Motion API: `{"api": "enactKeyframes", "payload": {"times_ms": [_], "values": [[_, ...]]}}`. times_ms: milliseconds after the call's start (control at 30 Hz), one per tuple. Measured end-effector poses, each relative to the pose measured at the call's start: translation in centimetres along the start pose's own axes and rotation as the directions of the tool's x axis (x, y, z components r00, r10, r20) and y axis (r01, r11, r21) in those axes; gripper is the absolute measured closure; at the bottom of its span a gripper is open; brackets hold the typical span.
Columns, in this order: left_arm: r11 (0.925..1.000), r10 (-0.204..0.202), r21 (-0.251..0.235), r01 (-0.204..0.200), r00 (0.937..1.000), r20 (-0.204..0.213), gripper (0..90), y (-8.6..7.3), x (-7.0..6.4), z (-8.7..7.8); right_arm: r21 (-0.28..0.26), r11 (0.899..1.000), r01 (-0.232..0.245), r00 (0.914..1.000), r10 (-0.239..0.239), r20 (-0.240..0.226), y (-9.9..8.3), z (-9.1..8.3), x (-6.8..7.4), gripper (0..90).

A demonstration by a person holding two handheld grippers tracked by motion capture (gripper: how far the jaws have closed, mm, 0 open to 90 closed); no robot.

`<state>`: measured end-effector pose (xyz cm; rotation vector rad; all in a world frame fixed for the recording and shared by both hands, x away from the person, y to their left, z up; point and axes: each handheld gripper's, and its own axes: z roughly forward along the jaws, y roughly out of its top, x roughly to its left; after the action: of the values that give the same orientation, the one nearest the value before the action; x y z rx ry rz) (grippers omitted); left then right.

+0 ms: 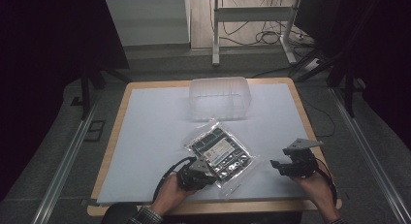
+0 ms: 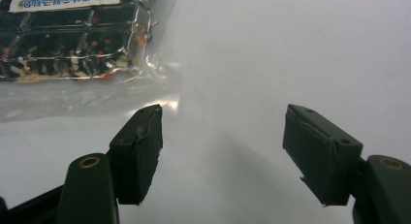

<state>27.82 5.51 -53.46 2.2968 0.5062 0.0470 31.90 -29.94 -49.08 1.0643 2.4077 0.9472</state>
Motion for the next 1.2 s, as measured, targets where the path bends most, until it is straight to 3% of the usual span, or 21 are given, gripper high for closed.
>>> {"api": "enactKeyframes", "payload": {"times_ms": [267,433,700,867,1000,1100,1200], "values": [[0.9990,0.035,-0.029,-0.034,0.9993,0.011,90.0,2.1,-0.8,2.2,0.003,1.000,0.007,1.0000,-0.007,0.002,0.1,0.0,0.2,30.6],[0.9988,0.013,-0.048,-0.012,0.9998,0.016,90.0,2.4,-0.7,2.6,0.001,1.000,0.000,1.0000,0.000,-0.001,0.0,0.0,0.0,30.8],[0.9987,0.009,-0.050,-0.010,0.9994,-0.033,90.0,4.4,-0.6,4.3,0.006,1.000,0.004,1.0000,-0.004,0.005,0.0,0.0,0.1,30.8],[0.9982,-0.040,-0.048,0.037,0.9967,-0.071,90.0,5.7,-0.2,5.3,0.008,1.000,-0.001,1.0000,0.001,0.006,-0.1,0.1,0.0,30.9],[0.9943,-0.102,-0.043,0.097,0.9881,-0.115,90.0,6.8,0.4,5.9,0.015,1.000,0.003,1.0000,-0.003,0.005,0.0,0.1,0.0,30.9],[0.9882,-0.147,-0.060,0.141,0.9831,-0.110,90.0,7.1,1.0,6.2,0.014,1.000,0.005,1.0000,-0.005,0.005,0.0,0.2,0.1,30.9],[0.9857,-0.154,-0.087,0.144,0.9812,-0.116,90.0,7.1,1.1,5.7,0.014,1.000,0.006,1.0000,-0.006,0.005,-0.1,0.2,0.1,30.9]]}}
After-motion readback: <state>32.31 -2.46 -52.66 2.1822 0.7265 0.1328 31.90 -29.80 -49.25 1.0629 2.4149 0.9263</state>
